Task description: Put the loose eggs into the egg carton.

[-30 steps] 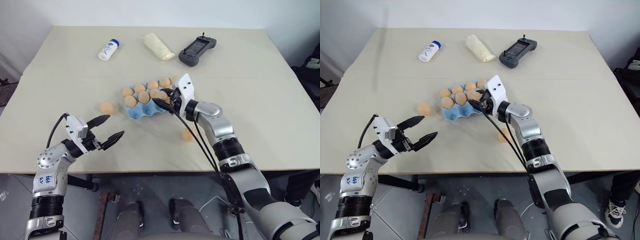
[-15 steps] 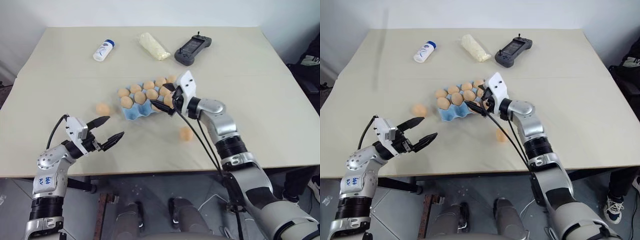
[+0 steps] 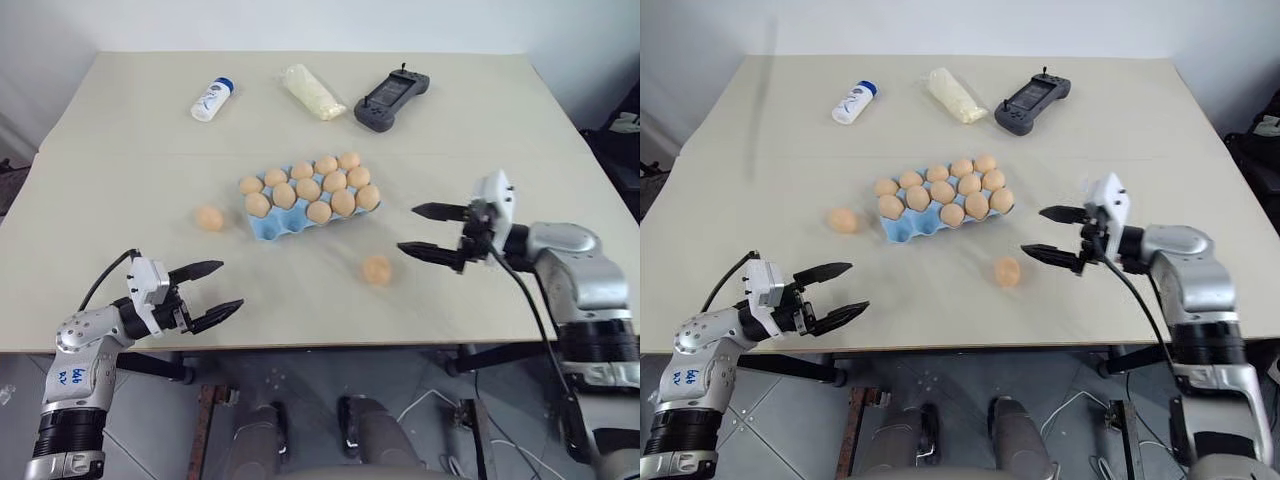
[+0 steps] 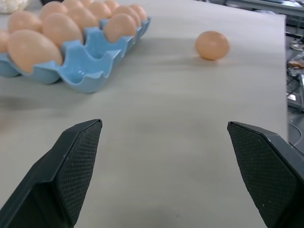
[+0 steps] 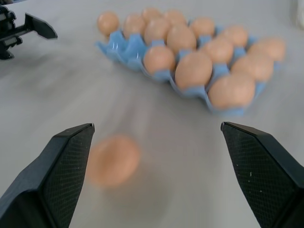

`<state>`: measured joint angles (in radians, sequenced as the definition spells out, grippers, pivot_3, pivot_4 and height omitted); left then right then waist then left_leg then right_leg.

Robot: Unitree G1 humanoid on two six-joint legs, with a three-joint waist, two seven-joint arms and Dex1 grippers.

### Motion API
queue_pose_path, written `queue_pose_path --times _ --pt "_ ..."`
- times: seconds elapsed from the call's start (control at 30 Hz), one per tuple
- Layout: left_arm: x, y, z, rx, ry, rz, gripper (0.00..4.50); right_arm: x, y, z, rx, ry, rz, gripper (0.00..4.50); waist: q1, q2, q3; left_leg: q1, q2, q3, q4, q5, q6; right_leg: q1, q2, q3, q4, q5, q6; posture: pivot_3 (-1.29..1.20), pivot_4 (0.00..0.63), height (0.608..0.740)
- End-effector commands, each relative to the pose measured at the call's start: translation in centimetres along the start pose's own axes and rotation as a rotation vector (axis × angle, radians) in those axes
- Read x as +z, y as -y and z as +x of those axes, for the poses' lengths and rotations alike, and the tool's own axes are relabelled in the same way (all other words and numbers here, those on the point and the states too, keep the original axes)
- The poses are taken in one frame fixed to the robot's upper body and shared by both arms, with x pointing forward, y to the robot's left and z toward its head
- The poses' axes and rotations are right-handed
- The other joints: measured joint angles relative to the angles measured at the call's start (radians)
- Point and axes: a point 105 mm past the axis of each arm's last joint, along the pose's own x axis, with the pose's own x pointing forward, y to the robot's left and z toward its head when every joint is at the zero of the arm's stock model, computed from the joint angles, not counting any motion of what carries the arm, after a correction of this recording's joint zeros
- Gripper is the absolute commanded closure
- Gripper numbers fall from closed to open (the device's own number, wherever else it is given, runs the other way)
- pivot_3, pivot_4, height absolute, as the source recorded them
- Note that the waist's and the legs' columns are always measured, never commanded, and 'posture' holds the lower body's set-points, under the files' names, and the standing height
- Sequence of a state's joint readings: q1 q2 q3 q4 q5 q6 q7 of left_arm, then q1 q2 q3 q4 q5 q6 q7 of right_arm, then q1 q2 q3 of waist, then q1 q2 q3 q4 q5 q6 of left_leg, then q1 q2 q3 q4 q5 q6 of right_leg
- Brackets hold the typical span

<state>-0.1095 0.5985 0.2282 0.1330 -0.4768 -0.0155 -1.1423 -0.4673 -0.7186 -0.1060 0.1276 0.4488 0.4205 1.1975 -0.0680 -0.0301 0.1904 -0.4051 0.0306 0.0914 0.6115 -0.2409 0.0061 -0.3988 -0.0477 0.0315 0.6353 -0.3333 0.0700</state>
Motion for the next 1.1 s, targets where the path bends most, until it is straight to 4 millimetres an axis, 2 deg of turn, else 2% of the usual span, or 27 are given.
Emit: queue_pose_path --times 0.03,0.17,0.4,0.5,0.63,0.73,0.87,1.1 --pt "0.8 0.1 -0.4 -0.015 0.059 0.024 0.0 0.4 -0.8 -1.8 0.002 0.009 -0.009 0.04 -0.001 0.0 0.0 0.0 0.0 0.0 0.0 0.0 0.0 0.0 0.0 0.0 0.0 0.0 0.0 0.0 0.15 0.74" --pt "0.7 -0.1 -0.4 -0.026 0.068 0.035 0.0 -0.6 -1.1 -3.1 -0.051 -0.013 0.019 0.04 0.0 0.0 0.0 0.0 0.0 0.0 0.0 0.0 0.0 0.0 0.0 0.0 0.0 0.0 0.0 0.0 0.15 0.74" --pt "1.0 -0.4 -0.3 -0.039 0.1 0.04 0.0 -0.5 -1.4 -3.0 -0.075 0.004 0.025 0.04 0.01 0.0 0.0 0.001 0.0 0.0 0.001 0.0 0.0 0.0 0.0 0.0 0.001 0.0 0.0 0.0 0.15 0.74" --pt "1.1 -0.5 -0.3 -0.04 0.103 0.043 0.0 0.3 -1.6 -1.9 -0.082 0.061 0.001 0.04 0.013 0.0 0.0 0.0 0.0 0.0 0.001 0.0 0.001 0.0 0.0 0.0 0.001 0.0 0.0 0.0 0.15 0.74" --pt "1.3 -0.7 -0.1 -0.039 0.115 0.053 0.0 1.3 -2.0 1.0 -0.094 0.168 -0.003 0.04 0.011 0.0 0.0 0.0 0.0 0.0 0.001 0.0 0.001 0.0 0.0 0.0 0.001 0.0 0.0 0.0 0.15 0.74" --pt "1.3 -0.8 0.1 -0.037 0.123 0.054 0.0 0.8 -2.2 2.7 -0.099 0.18 -0.011 0.04 0.012 0.0 0.0 0.001 0.0 0.0 0.001 0.001 0.001 0.0 0.0 0.0 0.003 0.0 0.0 0.0 0.15 0.74" --pt "1.3 -0.9 0.4 -0.04 0.128 0.056 0.0 0.4 -1.5 4.0 -0.14 0.187 -0.026 0.04 0.013 0.0 0.0 0.0 -0.001 0.0 0.002 0.002 0.003 0.0 0.0 0.0 0.002 0.0 0.0 0.0 0.15 0.74" --pt "1.3 -1.2 0.7 -0.026 0.147 0.067 0.0 -2.2 -0.8 6.0 -0.136 0.127 -0.022 0.04 0.014 0.0 0.0 0.0 -0.001 0.0 0.002 0.003 0.005 0.0 0.0 -0.001 0.003 0.0 0.0 0.0 0.15 0.74"
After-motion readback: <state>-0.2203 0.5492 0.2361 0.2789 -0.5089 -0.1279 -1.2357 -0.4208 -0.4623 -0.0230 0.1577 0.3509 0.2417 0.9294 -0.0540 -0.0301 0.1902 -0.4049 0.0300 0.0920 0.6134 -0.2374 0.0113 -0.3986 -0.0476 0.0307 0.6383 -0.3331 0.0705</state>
